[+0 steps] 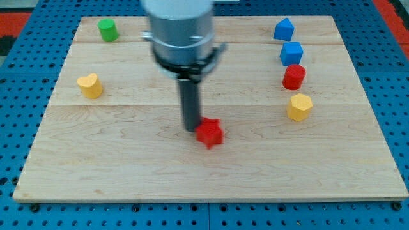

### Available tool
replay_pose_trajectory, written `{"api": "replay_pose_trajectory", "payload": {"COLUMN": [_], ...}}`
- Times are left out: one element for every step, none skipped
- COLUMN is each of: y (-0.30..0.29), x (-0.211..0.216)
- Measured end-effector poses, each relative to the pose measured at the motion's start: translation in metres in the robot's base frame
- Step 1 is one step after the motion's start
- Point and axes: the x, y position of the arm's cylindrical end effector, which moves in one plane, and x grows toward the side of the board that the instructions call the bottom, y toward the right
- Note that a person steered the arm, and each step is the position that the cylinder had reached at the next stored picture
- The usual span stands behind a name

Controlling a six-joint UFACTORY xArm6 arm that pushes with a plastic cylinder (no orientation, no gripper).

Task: Push the red star to the bottom left of the hexagon

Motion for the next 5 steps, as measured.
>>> {"api": "replay_pose_trajectory", "payload": {"y": [0.034,-0.009,0.052,0.042,0.035], "x": [0.020,0.067,0.077,0.059,0.043]}}
